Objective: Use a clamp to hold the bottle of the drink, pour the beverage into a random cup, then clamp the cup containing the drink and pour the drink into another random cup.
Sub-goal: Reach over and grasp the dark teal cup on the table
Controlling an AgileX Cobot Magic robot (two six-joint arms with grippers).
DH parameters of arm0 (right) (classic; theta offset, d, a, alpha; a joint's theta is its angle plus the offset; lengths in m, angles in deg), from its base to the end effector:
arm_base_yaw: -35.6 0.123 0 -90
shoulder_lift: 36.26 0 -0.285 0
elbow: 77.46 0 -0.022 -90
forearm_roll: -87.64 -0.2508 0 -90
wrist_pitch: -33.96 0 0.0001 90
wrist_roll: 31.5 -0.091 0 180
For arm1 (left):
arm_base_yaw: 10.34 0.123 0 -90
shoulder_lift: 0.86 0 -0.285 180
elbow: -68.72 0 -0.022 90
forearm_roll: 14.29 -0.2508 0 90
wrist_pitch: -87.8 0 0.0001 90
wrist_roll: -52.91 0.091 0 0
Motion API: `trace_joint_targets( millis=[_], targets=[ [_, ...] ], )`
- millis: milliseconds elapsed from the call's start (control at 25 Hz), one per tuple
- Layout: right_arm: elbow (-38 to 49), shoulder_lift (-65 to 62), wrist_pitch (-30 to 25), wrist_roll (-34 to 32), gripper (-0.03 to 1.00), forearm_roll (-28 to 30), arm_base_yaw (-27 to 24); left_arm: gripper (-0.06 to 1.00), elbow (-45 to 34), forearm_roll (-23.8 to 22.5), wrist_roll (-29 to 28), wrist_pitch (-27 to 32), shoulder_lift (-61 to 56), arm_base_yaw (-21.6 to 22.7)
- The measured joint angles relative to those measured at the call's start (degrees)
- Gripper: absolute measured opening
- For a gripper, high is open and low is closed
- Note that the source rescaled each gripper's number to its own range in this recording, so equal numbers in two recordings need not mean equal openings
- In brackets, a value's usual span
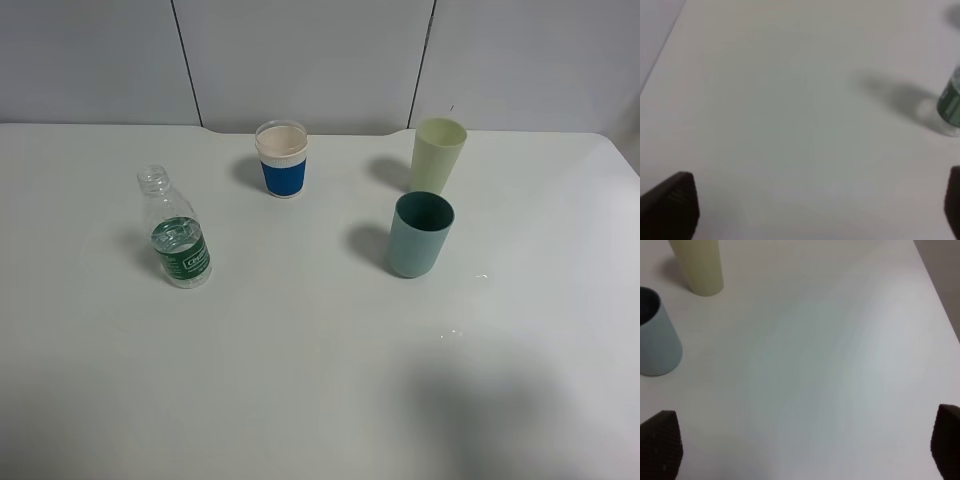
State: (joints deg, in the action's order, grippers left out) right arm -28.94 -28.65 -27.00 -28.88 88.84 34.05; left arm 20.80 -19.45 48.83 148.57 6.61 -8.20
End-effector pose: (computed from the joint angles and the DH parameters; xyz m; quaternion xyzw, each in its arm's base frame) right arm -0.0056 -0.0015 0.2773 -0.0075 0.8530 -0.0294 0.5211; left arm -0.0075 0.0069 0.2807 -0.0481 0.8466 0.0360 0.5289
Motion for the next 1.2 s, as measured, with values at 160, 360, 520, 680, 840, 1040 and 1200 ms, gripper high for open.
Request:
trace_joint_targets(
  millis=[160,360,520,680,840,1040,1200],
  targets=[
    [0.0,0.0,0.0,0.0,1.00,0.0,0.0,1.00,0.0,0.2,0.1,0.0,0.0,-1.6],
    [0.0,0.0,0.0,0.0,1.00,0.0,0.0,1.00,0.0,0.2,0.2,-0.1,0.0,-1.6],
    [0.0,0.0,0.0,0.0,1.00,0.0,0.0,1.00,0.0,0.2,0.2,-0.1,0.0,-1.6],
    [0.0,0.0,0.0,0.0,1.00,0.0,0.0,1.00,0.0,0.2,0.2,-0.1,0.0,-1.6],
    [0.0,0.0,0.0,0.0,1.00,0.0,0.0,1.00,0.0,0.2,0.2,-0.1,0.0,-1.6],
    [0.0,0.0,0.0,0.0,1.00,0.0,0.0,1.00,0.0,0.2,0.2,-0.1,0.0,-1.6],
    [0.0,0.0,0.0,0.0,1.00,0.0,0.0,1.00,0.0,0.2,0.2,-0.1,0.0,-1.6]
  ],
)
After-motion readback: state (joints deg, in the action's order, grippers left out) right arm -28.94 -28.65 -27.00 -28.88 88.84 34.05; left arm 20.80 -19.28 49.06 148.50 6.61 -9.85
